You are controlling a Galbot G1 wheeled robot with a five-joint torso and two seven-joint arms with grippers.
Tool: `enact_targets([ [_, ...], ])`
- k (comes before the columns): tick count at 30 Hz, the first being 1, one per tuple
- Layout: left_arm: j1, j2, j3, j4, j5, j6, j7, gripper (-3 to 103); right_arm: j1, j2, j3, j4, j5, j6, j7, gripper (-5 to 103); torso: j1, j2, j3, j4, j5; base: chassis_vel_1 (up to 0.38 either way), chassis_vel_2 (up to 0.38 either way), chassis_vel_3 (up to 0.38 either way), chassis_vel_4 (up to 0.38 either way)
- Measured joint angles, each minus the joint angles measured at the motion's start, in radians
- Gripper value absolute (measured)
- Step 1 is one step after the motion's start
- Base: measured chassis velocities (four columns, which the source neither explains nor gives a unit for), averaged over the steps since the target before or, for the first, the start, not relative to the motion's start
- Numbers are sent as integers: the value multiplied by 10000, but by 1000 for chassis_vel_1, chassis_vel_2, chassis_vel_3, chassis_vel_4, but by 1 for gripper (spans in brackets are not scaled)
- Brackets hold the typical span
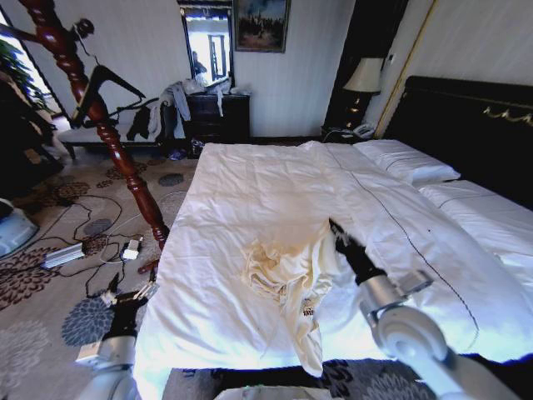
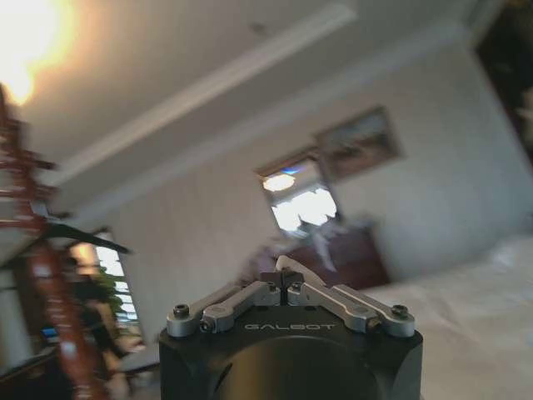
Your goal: Pick up the clothes from the bed and hang them on the clothes hanger.
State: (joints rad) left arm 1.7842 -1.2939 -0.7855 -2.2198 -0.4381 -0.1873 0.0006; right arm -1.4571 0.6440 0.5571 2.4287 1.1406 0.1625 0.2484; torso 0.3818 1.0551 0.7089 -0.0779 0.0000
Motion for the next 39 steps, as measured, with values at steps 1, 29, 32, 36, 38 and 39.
enact_targets([
  [1, -220, 506, 194, -24, -317, 103, 314, 100, 229, -414, 108, 153, 367, 40, -169, 0, 0, 0, 1, 0, 0, 0, 0, 0, 0],
  [29, -4798, 2215, 6787, 1977, -244, 1124, 1943, 100, 999, -3301, 640, 61, 1816, 119, -1134, 0, 0, 0, 0, 1, 0, 0, 0, 0, 0],
  [32, -5334, 2259, 7362, 2375, -169, 1181, 1862, 100, 995, -3218, 587, 107, 1759, 69, -1113, 0, 0, 0, 0, 0, 0, 0, 0, 0, 0],
  [36, -6172, 2277, 7927, 2902, -209, 1219, 1699, 100, 1011, -3167, 560, 98, 1722, 54, -1109, 0, -1, 0, 0, 0, -2, 0, 0, 0, 0],
  [38, -6644, 2243, 8156, 3191, -266, 1239, 1636, 100, 1017, -3148, 552, 76, 1713, 51, -1107, 0, 0, 0, 0, -2, 0, 0, 0, 0, 0],
  [39, -6821, 2214, 8255, 3310, -296, 1242, 1619, 100, 1018, -3137, 550, 63, 1710, 50, -1104, 0, 0, 0, 0, -3, 0, 0, 0, 0, 0],
])
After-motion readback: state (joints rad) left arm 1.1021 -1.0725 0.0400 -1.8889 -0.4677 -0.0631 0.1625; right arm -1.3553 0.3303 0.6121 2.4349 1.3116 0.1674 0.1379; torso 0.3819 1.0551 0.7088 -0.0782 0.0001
